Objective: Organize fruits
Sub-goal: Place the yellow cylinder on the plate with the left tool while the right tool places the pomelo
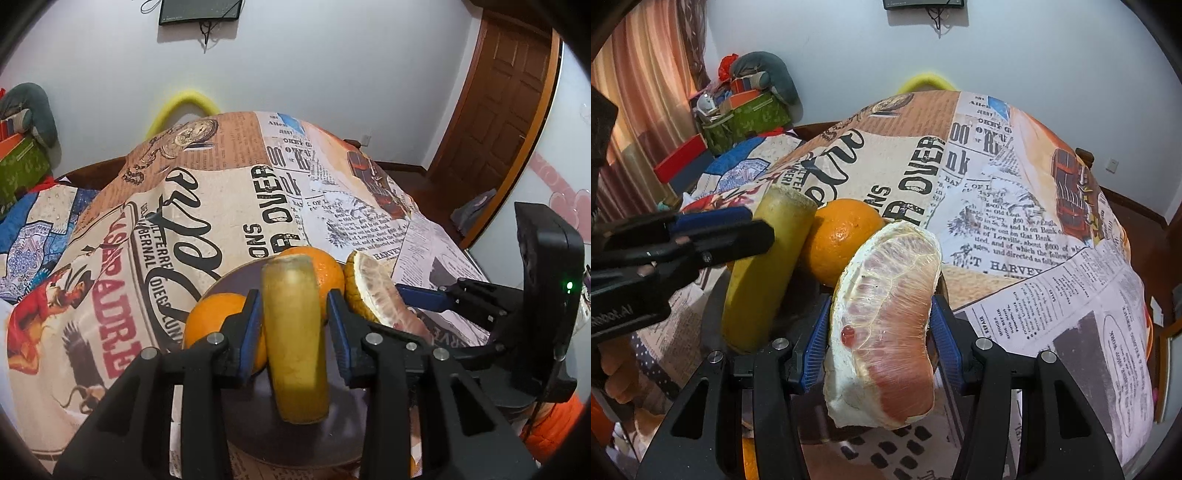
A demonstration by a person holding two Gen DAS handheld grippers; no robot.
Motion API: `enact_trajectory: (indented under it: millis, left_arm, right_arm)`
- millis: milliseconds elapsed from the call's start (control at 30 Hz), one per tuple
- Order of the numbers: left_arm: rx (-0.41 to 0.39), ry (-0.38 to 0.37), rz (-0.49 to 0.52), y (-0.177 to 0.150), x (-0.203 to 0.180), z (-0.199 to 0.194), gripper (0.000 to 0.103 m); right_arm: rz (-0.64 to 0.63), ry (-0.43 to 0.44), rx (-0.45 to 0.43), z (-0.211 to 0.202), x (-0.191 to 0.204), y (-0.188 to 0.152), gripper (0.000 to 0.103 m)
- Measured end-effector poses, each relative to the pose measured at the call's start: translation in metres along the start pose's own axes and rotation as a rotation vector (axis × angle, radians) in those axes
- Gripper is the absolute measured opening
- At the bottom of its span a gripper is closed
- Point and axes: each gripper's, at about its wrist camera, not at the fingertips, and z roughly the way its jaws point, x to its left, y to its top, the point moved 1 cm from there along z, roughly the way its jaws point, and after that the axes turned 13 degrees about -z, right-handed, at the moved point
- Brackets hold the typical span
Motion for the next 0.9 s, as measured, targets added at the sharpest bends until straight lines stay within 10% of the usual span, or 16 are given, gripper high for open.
enact_trajectory:
  millis: [900]
  left_arm:
    - [-0.024,0.046,-0.015,-0.03,0.007,-0.076,0.036]
  right_arm:
    - [0.022,-0.01,-0.051,-0.066,0.028,-0.013,0.064]
